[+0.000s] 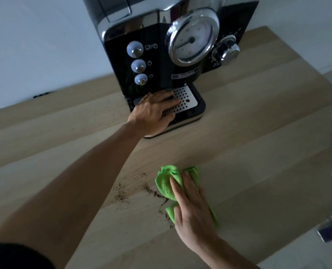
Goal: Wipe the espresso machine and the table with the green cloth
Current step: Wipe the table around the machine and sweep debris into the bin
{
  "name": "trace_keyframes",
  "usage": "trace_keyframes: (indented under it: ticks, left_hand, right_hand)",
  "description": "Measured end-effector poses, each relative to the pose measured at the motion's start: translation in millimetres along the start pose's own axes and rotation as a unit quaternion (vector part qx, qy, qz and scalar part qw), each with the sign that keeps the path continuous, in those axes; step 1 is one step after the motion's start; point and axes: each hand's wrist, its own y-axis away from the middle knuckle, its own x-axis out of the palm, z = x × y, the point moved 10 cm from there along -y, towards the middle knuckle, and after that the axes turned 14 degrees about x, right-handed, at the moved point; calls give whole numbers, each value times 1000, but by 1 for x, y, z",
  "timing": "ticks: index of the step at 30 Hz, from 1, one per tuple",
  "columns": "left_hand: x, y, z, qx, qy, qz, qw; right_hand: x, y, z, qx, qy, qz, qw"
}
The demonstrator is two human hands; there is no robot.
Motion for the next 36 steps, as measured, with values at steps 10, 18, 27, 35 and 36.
trace_keyframes:
  ticks: [10,18,27,35,36]
  left_hand:
    - [5,2,8,-18,-6,17,1000]
    - [-2,7,0,-39,-44,32,998]
    - [-23,46,-11,-153,-44,-58,986]
    - [-36,181,12,-342,-56,-138,928]
    - [-38,198,16,-355,-76,-139,921]
  right_hand:
    - [42,-85,48,-135,80,87,984]
    - [42,-82,47,-249,47,142,957]
    - [30,-90,37,-258,26,134,957]
    - [25,-93,42,-270,27,109,956]
    - [24,-94,41,-255,21,114,960]
